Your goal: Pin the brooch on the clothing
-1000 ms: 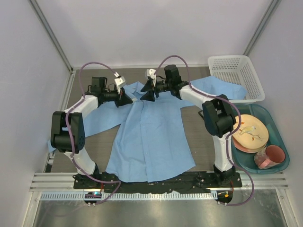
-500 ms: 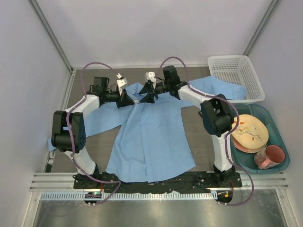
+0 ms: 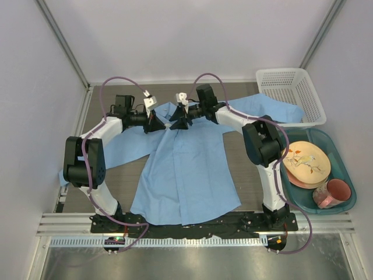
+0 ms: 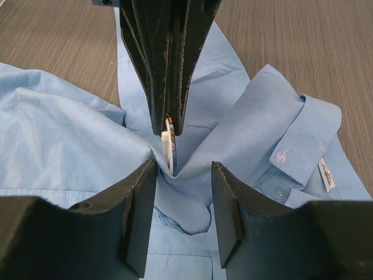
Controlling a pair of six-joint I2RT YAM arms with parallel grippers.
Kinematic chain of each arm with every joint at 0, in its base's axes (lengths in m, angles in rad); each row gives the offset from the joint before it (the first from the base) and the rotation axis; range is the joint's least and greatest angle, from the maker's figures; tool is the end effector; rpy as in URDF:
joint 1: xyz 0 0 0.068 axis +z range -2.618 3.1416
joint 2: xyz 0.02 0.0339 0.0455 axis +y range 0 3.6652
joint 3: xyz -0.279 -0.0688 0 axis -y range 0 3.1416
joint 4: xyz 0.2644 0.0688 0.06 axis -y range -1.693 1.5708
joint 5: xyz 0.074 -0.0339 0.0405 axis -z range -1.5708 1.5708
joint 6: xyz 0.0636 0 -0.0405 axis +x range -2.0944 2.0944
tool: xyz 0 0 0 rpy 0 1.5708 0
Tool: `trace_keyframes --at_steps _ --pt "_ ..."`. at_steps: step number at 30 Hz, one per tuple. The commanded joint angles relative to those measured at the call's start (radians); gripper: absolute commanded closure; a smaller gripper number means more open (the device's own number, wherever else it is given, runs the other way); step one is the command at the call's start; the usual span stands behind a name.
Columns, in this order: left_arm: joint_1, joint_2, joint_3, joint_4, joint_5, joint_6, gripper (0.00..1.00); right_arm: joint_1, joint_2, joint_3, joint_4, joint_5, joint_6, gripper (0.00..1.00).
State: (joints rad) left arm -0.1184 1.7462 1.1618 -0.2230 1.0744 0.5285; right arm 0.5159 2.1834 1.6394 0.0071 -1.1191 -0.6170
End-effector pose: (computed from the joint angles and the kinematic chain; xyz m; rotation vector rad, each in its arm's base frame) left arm 0.3850 -0.1021 0.2170 1.0932 1.7510 -1.0067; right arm 0.4286 0.3088 0.2042 -1.5307 1.1935 1.0913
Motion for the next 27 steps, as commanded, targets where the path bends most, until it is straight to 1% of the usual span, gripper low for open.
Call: trace_keyframes --at_steps 1,5,10,12,13,19,23,27 --pt "-0.004 -0.027 0.021 0.011 0.055 0.005 1.00 0.006 0.024 0.060 -0.083 0.012 -0.090 0.53" --pt "-0.006 -0.030 0.021 0.014 0.056 0.001 1.00 0.006 0.039 0.080 -0.156 0.016 -0.161 0.54" --pt "-0.009 -0.028 0.022 0.019 0.056 -0.001 1.00 0.007 0.046 0.106 -0.206 0.013 -0.188 0.55" --pt "-0.009 -0.027 0.022 0.017 0.056 0.002 1.00 0.006 0.030 0.111 -0.213 0.013 -0.193 0.53" --pt "-0.007 -0.025 0.019 0.019 0.055 0.004 1.00 0.006 0.023 0.111 -0.214 0.012 -0.193 0.50" --pt "-0.009 -0.017 0.021 0.017 0.058 0.016 1.00 -0.017 -0.019 0.126 -0.236 -0.022 -0.188 0.43" --pt "-0.015 -0.014 0.021 0.007 0.059 0.036 1.00 -0.017 -0.017 0.148 -0.237 -0.060 -0.158 0.43" --pt "-0.017 -0.008 0.024 -0.001 0.064 0.042 1.00 -0.017 -0.002 0.178 -0.237 -0.087 -0.116 0.45"
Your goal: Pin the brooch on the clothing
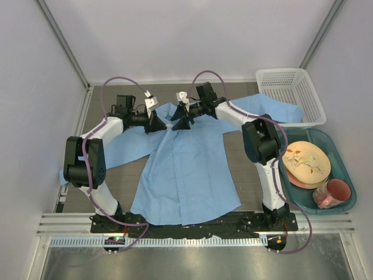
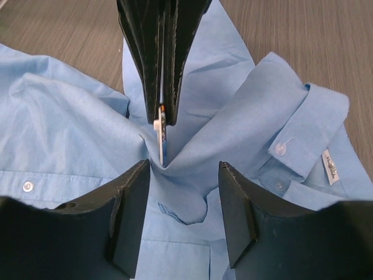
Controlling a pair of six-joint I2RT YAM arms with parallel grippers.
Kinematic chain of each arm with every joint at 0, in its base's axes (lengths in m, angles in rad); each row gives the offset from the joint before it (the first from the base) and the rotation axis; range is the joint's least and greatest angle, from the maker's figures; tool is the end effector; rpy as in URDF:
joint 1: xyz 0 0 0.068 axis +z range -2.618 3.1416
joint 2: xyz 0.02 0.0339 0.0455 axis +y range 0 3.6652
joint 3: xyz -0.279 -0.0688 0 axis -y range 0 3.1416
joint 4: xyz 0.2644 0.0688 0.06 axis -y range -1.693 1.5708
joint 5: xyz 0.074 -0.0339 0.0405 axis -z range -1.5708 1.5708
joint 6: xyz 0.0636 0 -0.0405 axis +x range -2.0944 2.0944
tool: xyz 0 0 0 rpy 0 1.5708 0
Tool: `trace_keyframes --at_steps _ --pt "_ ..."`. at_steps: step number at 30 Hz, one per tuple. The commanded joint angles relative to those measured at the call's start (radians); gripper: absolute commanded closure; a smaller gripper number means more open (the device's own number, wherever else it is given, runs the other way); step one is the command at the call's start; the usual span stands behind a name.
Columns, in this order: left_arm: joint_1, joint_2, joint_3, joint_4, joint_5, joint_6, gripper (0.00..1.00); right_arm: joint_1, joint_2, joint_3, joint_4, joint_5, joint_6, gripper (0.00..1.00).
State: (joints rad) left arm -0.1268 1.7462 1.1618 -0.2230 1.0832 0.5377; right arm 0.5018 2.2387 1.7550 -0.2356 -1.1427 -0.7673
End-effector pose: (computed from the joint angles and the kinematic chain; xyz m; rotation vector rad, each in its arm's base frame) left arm 0.3838 -0.1056 0.2174 1.1102 1.7351 -1.0153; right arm 0.4371 0.3058 0.1966 -1.5968 1.2204 1.1137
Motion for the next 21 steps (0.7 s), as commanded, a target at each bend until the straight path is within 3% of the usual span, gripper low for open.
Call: trace_keyframes --at_steps 1,21 --pt "-0.010 -0.008 0.024 0.001 0.055 0.038 1.00 -0.003 -0.059 0.063 0.002 -0.066 0.036 0.45" --pt "-0.010 0.007 0.036 -0.003 0.057 0.036 1.00 0.009 -0.044 0.067 0.001 -0.072 0.031 0.46"
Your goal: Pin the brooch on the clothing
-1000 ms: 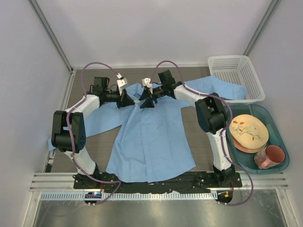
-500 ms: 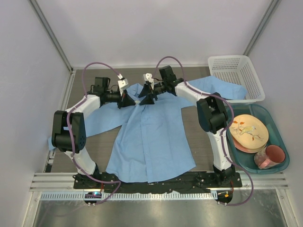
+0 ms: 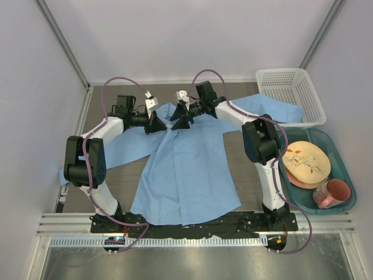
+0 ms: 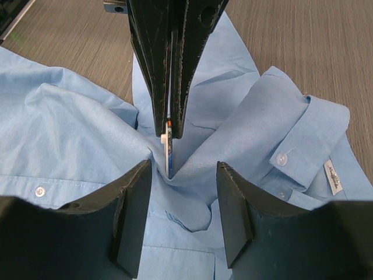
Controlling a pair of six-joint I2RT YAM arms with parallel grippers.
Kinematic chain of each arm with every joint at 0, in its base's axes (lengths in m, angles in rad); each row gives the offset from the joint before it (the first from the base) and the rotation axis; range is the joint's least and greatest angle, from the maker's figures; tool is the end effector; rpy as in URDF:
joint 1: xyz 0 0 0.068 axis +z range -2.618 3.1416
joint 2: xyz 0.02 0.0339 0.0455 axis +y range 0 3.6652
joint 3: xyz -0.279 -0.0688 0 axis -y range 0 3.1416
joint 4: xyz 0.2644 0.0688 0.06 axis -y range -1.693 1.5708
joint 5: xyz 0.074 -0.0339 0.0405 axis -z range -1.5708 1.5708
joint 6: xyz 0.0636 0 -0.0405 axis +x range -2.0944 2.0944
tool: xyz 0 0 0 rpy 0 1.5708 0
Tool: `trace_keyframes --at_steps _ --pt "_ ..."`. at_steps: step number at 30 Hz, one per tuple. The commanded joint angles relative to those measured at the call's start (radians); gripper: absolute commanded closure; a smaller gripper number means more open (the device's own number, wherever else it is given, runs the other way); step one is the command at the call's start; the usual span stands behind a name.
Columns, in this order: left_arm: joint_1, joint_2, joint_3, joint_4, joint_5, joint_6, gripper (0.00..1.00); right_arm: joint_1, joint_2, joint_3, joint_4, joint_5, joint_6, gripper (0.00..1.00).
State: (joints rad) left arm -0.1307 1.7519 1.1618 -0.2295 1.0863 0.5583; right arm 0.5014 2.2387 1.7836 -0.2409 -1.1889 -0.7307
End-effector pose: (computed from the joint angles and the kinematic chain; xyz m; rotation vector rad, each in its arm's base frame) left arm 0.3834 -0.1072 0.2149 1.1272 1.7272 -1.0159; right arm 0.4378 0.3073 0.2076 -1.5819 1.1990 1.1698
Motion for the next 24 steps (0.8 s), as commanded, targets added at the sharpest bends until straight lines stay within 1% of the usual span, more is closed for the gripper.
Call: trace_keyframes --at_steps 1,8,12,16,17,20,24 --pt "-0.006 0.001 0.036 0.004 0.057 0.014 1.00 0.009 -0.044 0.039 0.006 -0.028 -0.006 0.46" --pt "-0.007 0.004 0.042 0.005 0.058 0.014 1.00 0.019 -0.044 0.033 -0.008 -0.026 -0.022 0.45" --pt "-0.006 0.003 0.041 0.004 0.058 0.015 1.00 0.023 -0.040 0.034 -0.020 -0.021 -0.030 0.46" --pt "-0.006 -0.003 0.036 0.007 0.060 0.018 1.00 0.022 -0.028 0.045 -0.024 -0.020 -0.032 0.51" --pt "-0.007 -0.003 0.036 0.004 0.061 0.018 1.00 0.022 -0.025 0.053 -0.026 -0.020 -0.032 0.55" --pt "-0.010 -0.006 0.033 0.005 0.063 0.023 1.00 0.023 -0.018 0.066 -0.043 -0.018 -0.030 0.60" --pt "-0.018 -0.009 0.033 0.002 0.060 0.035 1.00 0.028 -0.016 0.069 -0.051 -0.020 -0.032 0.60"
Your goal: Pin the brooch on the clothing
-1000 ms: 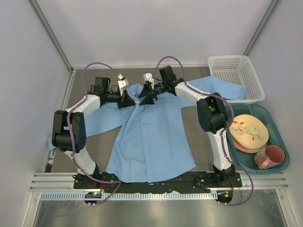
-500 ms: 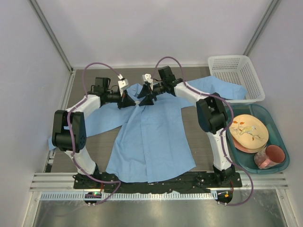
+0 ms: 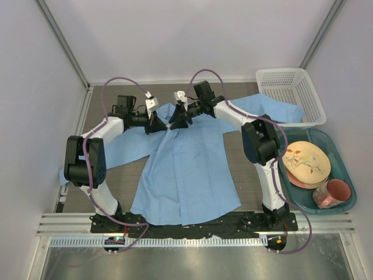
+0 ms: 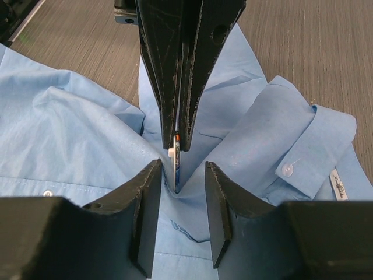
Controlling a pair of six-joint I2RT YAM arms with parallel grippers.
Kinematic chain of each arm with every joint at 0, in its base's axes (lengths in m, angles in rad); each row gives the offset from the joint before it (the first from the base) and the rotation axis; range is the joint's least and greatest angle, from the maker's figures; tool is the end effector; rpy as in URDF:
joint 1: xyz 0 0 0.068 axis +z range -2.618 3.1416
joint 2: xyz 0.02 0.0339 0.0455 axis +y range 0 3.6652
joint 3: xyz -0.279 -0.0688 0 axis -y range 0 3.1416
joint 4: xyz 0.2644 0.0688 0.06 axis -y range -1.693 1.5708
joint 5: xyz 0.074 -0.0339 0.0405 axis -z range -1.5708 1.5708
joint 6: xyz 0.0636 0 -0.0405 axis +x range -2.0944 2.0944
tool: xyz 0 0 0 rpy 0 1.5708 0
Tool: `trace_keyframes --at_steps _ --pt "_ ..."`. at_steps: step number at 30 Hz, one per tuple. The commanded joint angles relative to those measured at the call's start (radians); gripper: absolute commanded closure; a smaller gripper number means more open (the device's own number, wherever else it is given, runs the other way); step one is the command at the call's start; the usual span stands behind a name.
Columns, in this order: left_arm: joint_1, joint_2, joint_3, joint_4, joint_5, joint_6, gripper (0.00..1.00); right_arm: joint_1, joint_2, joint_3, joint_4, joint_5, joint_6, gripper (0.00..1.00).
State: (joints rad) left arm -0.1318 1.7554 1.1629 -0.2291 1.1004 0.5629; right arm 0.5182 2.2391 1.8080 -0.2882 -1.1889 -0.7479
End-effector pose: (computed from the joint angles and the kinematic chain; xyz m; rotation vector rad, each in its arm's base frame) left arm 0.3832 -0.1080 0.2146 1.1336 1.7153 -1.0295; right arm 0.4326 0.3146 0.2121 -1.6022 1.1936 1.1835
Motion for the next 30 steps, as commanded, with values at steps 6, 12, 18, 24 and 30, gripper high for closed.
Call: trace_keyframes --at_steps 6,12,18,24,30 --pt "-0.022 -0.005 0.044 0.001 0.046 0.023 1.00 0.014 -0.007 0.053 -0.014 -0.008 -0.015 0.61" --pt "-0.022 -0.008 0.047 0.001 0.044 0.015 1.00 0.014 0.005 0.059 -0.025 0.025 -0.021 0.66" --pt "-0.022 -0.013 0.044 0.001 0.047 0.014 1.00 0.008 0.010 0.054 -0.040 0.057 -0.059 0.69" --pt "-0.022 -0.019 0.044 0.000 0.052 0.014 1.00 -0.001 0.014 0.053 -0.062 0.078 -0.091 0.82" --pt "-0.022 -0.023 0.043 -0.004 0.053 0.014 1.00 -0.006 0.020 0.060 -0.063 0.103 -0.084 0.90"
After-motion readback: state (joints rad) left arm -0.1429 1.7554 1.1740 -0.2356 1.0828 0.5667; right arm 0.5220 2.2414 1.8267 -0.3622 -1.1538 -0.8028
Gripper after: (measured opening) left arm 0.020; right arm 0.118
